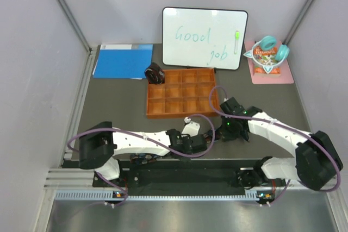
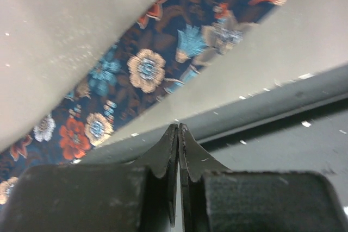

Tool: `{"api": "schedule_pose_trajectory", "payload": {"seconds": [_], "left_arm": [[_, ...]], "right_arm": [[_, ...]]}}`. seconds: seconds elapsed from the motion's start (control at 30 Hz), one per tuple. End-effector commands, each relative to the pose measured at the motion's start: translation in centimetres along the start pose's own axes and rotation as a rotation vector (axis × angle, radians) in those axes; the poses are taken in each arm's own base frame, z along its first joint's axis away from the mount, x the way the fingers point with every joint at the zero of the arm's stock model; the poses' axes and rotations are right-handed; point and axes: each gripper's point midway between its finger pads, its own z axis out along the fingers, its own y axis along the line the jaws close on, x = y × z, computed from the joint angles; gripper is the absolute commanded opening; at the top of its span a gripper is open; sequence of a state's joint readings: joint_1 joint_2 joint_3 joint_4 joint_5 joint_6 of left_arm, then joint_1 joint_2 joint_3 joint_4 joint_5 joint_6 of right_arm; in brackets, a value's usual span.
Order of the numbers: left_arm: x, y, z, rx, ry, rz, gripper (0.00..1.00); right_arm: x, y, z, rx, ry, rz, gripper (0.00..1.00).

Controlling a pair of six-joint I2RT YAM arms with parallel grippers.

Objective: Roll the ties
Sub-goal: Flatten out the tie at the center of the board.

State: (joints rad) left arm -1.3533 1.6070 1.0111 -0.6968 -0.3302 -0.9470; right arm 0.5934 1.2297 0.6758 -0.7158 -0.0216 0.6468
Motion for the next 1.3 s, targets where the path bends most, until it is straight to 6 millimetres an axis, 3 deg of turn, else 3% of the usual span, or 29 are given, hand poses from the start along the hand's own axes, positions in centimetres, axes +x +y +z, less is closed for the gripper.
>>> {"api": "schedule_pose_trajectory", "payload": {"seconds": [0.0, 0.17, 0.3, 0.67, 0.77, 0.97, 1.1, 1.13, 1.27], "left_arm": [[-0.3, 2.2, 1.0, -0.074, -0.012, 0.008, 0.04], [-1.4, 4.6, 1.6, -0.110, -0.012, -0.014, 0.04], [-3.7, 7.2, 1.6, -0.136, -0.025, -0.036, 0.04], [-9.0, 9.4, 1.9, -0.107, -0.002, -0.011, 0.04], [-10.2, 11.2, 1.9, -0.123, 0.027, -0.038, 0.09], [-11.2, 13.1, 2.9, -0.096, 0.078, -0.079, 0.13], [-11.6, 12.5, 1.0, -0.070, 0.047, -0.128, 0.14], [-12.2, 12.4, -0.8, -0.052, -0.001, -0.147, 0.14], [-11.4, 13.3, -4.8, -0.053, -0.090, -0.256, 0.14]], "right_arm": [[-4.5, 2.2, -0.9, -0.020, -0.127, -0.047, 0.03], [-6.0, 2.8, -0.7, 0.005, -0.122, -0.088, 0.03], [-7.8, 4.0, -1.1, -0.001, -0.140, -0.106, 0.02], [-12.0, 7.1, -0.2, 0.001, -0.128, -0.163, 0.02], [-13.1, 7.6, 0.2, 0.015, -0.128, -0.186, 0.01], [-14.7, 8.0, 0.0, 0.016, -0.133, -0.196, 0.00], [-14.5, 8.1, -1.4, -0.003, -0.148, -0.202, 0.00], [-14.4, 8.2, -1.9, -0.014, -0.152, -0.204, 0.00], [-13.9, 8.6, -5.7, -0.087, -0.220, -0.209, 0.00]]}}
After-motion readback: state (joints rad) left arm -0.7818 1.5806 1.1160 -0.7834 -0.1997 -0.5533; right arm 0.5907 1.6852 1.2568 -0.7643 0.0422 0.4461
